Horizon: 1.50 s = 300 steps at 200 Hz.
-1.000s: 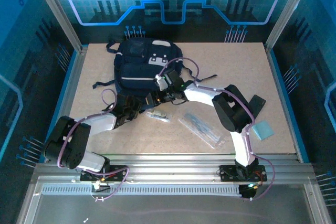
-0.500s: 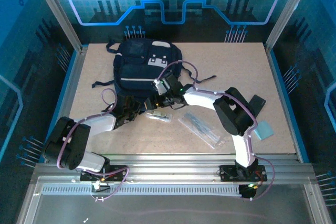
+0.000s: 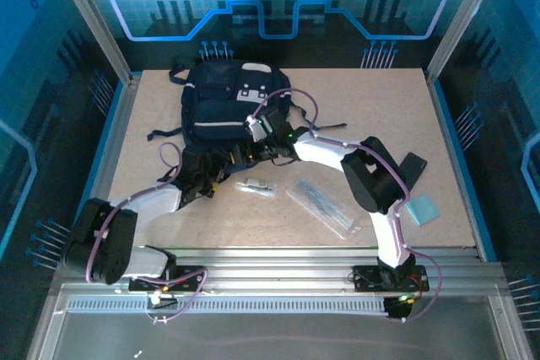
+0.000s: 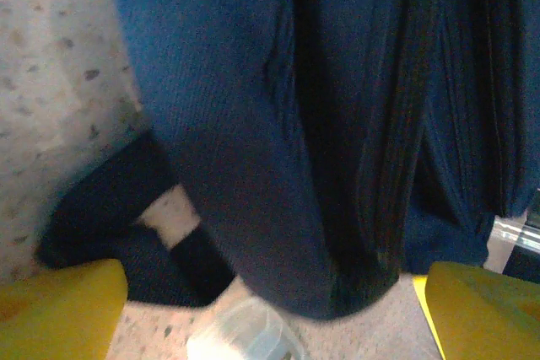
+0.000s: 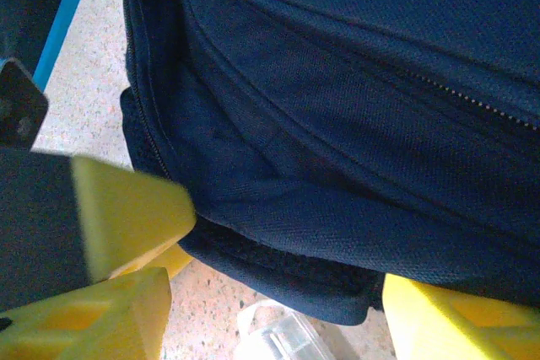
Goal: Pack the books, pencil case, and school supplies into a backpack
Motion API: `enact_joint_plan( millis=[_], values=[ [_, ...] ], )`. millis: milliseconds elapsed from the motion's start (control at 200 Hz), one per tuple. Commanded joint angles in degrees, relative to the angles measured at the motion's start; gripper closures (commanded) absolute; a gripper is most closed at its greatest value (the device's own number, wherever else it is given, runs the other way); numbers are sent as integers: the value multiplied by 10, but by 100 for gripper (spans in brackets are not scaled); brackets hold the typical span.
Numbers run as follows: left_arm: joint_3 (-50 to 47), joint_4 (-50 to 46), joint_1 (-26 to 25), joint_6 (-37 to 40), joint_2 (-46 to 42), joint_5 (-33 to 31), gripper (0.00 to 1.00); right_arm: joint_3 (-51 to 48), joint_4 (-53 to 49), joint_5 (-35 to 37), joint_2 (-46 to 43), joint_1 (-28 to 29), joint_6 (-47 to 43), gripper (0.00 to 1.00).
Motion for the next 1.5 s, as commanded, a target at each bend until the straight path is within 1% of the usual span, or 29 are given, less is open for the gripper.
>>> enact_joint_plan(
  millis=[0,140,270,380,560,625,725,750,830,921,1041,1121,1211,1276,1371,1451,1496],
  values=[
    [-11,-78,27,13,-56,24,2,21,45,7,20,-2,-16,33],
    [-20,-108,77,36,-111,0,1,19,49,3,32,-2,-18,36],
    [-24,-98,123,56,-110,3,1,11,61,7,33,-2,-24,38],
    [-14,-63,138,75,-73,0,1,19,65,3,40,-2,-34,37],
    [44,0,147,95,50,29,3,31,87,-47,37,7,-40,36],
    [69,11,147,102,95,43,8,34,90,-55,37,11,-43,36],
    [83,45,147,98,145,74,19,39,103,-77,40,10,-30,37],
    [81,54,147,95,151,79,21,40,107,-81,40,11,-28,37],
    [67,74,147,90,159,86,32,46,112,-88,41,11,-24,37],
    [54,80,147,92,156,86,35,66,95,-83,52,13,-33,38],
    [50,80,147,95,154,90,36,104,34,-47,81,24,-69,39],
    [54,84,147,94,156,96,36,118,12,-12,95,32,-78,38],
    [62,86,147,92,158,108,38,138,-23,62,109,41,-89,36],
    [67,86,146,93,158,116,42,156,-46,123,114,50,-98,34],
    [66,85,145,94,154,120,51,179,-62,184,119,58,-102,32],
    [60,85,143,95,151,121,56,217,-91,221,131,63,-101,32],
    [55,85,141,93,150,123,59,238,-105,232,154,67,-104,33]
  ],
)
